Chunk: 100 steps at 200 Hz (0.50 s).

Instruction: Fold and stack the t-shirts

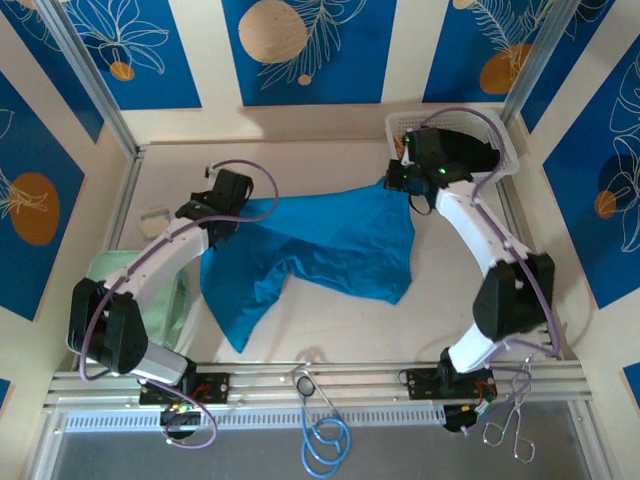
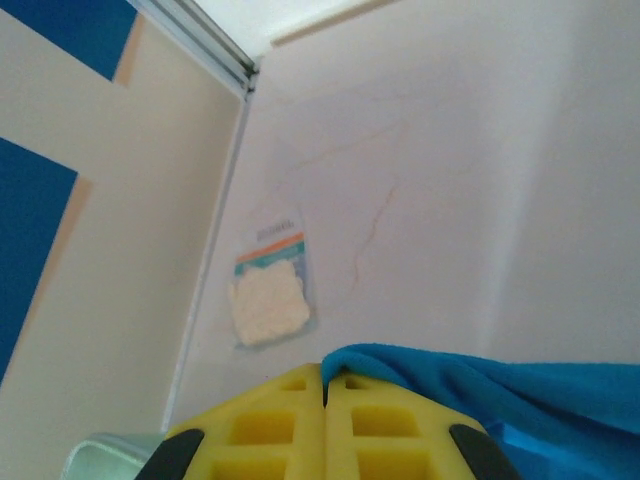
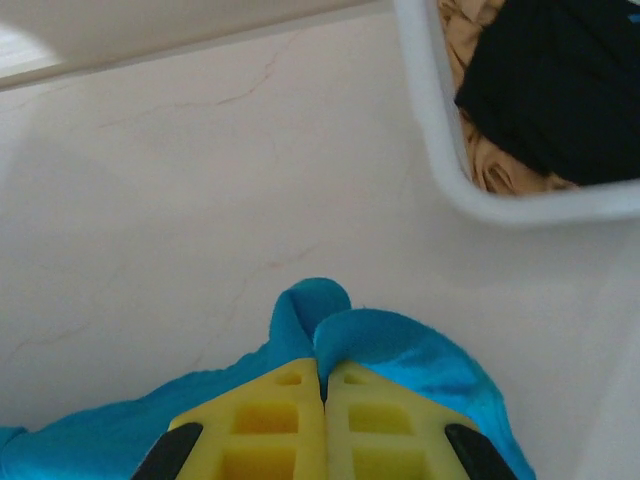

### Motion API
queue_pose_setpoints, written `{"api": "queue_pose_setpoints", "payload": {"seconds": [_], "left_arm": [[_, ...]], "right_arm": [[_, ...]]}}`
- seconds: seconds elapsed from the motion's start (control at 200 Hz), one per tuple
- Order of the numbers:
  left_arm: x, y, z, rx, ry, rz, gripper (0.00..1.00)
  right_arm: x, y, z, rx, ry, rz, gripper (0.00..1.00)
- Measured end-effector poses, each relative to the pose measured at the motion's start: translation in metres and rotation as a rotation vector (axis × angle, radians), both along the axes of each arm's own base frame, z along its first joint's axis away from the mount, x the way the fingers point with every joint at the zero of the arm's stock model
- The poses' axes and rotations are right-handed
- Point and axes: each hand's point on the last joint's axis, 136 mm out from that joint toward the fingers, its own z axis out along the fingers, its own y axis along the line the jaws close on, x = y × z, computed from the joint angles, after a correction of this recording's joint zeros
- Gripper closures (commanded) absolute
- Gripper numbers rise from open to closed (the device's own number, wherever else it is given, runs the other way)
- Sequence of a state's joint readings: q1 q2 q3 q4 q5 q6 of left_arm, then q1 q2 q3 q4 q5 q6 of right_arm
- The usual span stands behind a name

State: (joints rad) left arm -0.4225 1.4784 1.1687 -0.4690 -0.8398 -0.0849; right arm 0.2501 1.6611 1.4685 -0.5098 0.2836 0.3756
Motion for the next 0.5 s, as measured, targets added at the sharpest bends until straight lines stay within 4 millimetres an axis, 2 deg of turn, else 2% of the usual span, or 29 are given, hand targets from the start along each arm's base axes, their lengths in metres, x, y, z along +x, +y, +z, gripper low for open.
{"api": "queue_pose_setpoints", "payload": {"seconds": [0.04,0.14,0.22,0.27,0.315,0.42,0.5], "left_arm": [[0.006,-0.001,0.002,0.01,-0.017,-0.001,0.99],[0.023,-0.006,0.005,0.035,-0.043,0.0,0.68],[0.038,-0.01,0.006,0.053,-0.05,0.007,0.39],[0.045,-0.012,0.006,0.057,-0.051,0.01,0.25],[0.048,-0.013,0.005,0.053,-0.053,0.018,0.13],[0.045,-0.012,0.002,0.044,-0.039,0.031,0.01],[0.037,-0.013,0.0,0.029,-0.019,0.036,0.0]], "right_arm": [[0.015,0.004,-0.006,-0.01,-0.003,-0.002,1.0],[0.052,0.011,-0.021,-0.017,-0.014,-0.014,1.0],[0.076,0.017,-0.032,-0.008,-0.017,-0.021,1.0],[0.089,0.021,-0.038,-0.001,-0.012,-0.025,0.88],[0.099,0.026,-0.04,0.006,-0.013,-0.022,0.73],[0.11,0.035,-0.036,0.011,-0.024,-0.017,0.4],[0.108,0.044,-0.027,0.008,-0.036,-0.005,0.28]]}}
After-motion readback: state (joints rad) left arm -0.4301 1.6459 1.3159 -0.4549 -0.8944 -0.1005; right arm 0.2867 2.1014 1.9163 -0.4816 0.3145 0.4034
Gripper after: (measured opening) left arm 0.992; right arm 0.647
